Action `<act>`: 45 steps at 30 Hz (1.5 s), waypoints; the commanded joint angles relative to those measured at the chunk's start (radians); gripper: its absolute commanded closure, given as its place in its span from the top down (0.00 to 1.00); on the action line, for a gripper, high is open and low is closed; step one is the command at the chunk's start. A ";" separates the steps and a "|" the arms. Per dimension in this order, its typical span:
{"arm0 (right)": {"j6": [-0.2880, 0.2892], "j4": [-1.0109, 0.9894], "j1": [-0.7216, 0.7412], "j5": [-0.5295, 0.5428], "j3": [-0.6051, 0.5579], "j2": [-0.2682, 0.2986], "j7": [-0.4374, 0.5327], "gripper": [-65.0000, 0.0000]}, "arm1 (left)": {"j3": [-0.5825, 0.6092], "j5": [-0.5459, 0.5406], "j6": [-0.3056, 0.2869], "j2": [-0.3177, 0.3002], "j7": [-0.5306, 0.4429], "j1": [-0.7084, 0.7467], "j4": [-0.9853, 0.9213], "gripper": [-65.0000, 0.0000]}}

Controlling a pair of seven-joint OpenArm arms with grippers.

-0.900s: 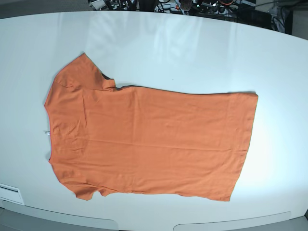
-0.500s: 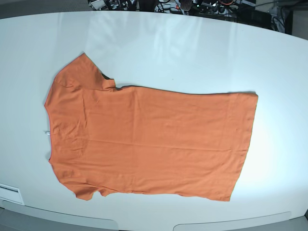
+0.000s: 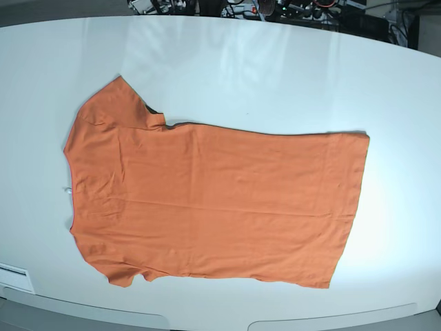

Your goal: Fold the T-shirt properly

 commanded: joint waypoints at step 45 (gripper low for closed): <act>-0.435 1.850 -1.157 -0.689 0.003 0.434 -0.230 0.00 | -0.596 0.118 0.012 -0.679 0.213 1.069 1.969 0.00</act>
